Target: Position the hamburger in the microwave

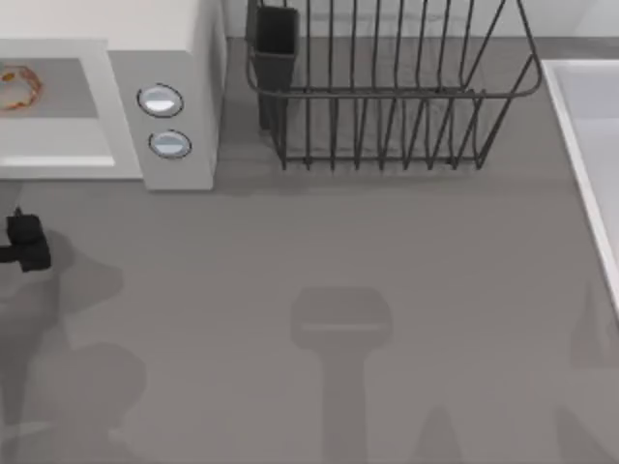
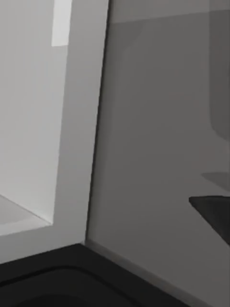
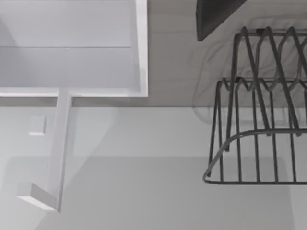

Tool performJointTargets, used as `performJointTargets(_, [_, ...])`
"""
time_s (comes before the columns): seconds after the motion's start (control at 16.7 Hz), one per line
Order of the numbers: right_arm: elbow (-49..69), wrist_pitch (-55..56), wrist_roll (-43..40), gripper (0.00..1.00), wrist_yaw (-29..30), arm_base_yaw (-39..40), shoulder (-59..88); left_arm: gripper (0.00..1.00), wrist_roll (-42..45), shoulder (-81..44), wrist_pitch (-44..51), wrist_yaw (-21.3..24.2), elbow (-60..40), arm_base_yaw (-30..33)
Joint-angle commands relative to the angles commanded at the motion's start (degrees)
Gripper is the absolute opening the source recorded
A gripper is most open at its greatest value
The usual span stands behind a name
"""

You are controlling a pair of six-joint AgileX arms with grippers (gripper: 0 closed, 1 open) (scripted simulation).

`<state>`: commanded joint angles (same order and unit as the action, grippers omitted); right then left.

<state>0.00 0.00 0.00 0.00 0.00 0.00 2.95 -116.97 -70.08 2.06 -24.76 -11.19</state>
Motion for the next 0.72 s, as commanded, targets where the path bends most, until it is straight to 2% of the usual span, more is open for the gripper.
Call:
performJointTargets(0.36, [0.0,0.0,0.0,1.0,0.0,0.0,0.0,1.0,0.0,0.6,-0.4,0.0,-0.6,0.3])
performJointTargets(0.72, [0.0,0.0,0.0,1.0,0.0,0.0,0.0,1.0,0.0,6.6,1.3,-0.1,-3.8,0.3])
